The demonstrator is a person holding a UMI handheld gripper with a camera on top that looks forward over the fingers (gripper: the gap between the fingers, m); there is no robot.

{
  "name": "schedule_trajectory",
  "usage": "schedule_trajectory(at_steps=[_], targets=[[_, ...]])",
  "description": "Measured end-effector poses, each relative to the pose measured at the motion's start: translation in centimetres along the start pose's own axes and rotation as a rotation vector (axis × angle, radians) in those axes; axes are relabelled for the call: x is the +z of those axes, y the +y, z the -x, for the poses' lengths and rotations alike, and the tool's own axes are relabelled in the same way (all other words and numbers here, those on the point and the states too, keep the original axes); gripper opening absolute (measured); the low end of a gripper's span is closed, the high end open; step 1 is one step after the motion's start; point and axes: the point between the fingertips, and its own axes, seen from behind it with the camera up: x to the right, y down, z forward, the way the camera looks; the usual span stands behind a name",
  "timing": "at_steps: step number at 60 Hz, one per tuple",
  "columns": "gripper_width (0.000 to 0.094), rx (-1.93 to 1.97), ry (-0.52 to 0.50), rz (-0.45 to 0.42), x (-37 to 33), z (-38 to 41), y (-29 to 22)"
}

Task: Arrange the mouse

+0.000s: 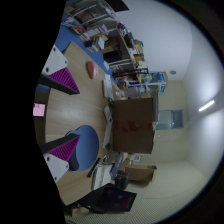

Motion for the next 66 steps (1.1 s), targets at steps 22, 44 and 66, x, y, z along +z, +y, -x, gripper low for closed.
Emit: schedule_trajectory(at_steps=[22,44,66], targets=[[0.0838,-0.114,-0.140,0.024,4.2,11.9,0.8],[0.0855,-0.097,-0.266,0.164,15.9,26.4,4.5],[0.0841,-0.018,-0.083,0.201,25.4,26.7,2.2]])
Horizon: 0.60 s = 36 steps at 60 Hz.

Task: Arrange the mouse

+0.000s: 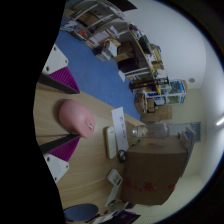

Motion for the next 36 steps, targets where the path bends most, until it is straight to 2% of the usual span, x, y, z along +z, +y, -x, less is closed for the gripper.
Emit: schedule_trajectory(at_steps=[10,13,17,23,28,32,36], targets=[[0.0838,-0.021,0.066,0.010,2.8,-0.4,-1.5],[0.0762,-0.012,0.075,0.002,3.3,-0.3,-1.8],[0.0535,0.012,0.095,0.004,3.5,-0.9,-2.0],[0.0483,0.009,0.083,0.005,3.6,-1.1,-2.0],[0.0385,-0.033,0.020,0.004,3.5,-0.4,-2.0],[0.0374,-0.115,-0.015,-0.005,2.7,0.2,-1.8],[0.0373,-0.150,0.009,-0.080,0.6,-0.6,-4.0]])
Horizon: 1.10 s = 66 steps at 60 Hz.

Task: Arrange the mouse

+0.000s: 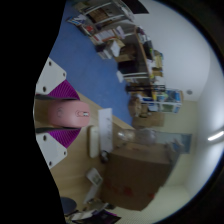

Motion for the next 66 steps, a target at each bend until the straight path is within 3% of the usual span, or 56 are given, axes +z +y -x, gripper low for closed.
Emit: schedule_trajectory(at_steps=[8,13,17,21,26,34,38,46,54,57,60,62,66], targets=[[0.0373,0.009,0.033,-0.218,-7.4,-4.7,-8.5],[0.0369,-0.009,0.123,-0.320,-12.5,-11.2,-12.3],[0.0371,-0.014,0.220,-0.353,-15.1,-17.7,-12.9],[0.0367,0.021,0.301,-0.329,-15.9,-25.1,-10.9],[0.0370,0.076,0.366,-0.231,-15.3,-32.6,-6.5],[0.0367,0.149,0.387,-0.014,-11.3,-40.1,3.4],[0.0371,0.173,0.393,0.051,-10.0,-42.1,7.2],[0.0381,0.231,0.348,0.120,-8.4,-43.9,11.6],[0.0388,0.297,0.281,0.124,-8.3,-43.5,11.9],[0.0493,0.303,0.265,0.116,-8.2,-43.5,11.8],[0.0521,0.290,0.250,0.110,-8.2,-43.4,11.6],[0.0672,0.280,0.229,0.106,-8.2,-43.0,11.6],[0.0874,0.293,0.172,0.083,-8.7,-41.6,11.1]])
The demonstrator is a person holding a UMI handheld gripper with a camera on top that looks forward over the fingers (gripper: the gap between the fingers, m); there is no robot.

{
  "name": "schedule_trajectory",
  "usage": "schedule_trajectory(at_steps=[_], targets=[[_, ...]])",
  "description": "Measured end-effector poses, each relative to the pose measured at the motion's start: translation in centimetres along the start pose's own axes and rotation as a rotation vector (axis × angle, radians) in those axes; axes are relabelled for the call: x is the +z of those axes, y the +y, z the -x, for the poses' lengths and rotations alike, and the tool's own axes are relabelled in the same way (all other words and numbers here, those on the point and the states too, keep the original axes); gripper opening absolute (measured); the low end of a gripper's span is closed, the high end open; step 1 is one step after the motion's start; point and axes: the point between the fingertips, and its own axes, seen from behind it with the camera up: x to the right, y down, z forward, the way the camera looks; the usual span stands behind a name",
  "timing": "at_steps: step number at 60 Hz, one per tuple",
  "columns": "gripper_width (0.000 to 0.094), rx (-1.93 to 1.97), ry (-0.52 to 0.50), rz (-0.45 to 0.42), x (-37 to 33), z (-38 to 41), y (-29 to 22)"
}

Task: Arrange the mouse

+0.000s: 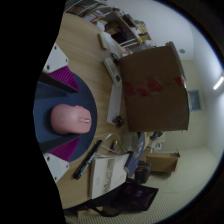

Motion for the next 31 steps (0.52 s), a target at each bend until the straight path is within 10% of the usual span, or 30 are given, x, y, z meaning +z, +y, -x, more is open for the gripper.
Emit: schedule_trajectory(at_steps=[31], targets=[[0.0849,-0.037,-0.087,-0.144,-19.6,-1.6,7.3]])
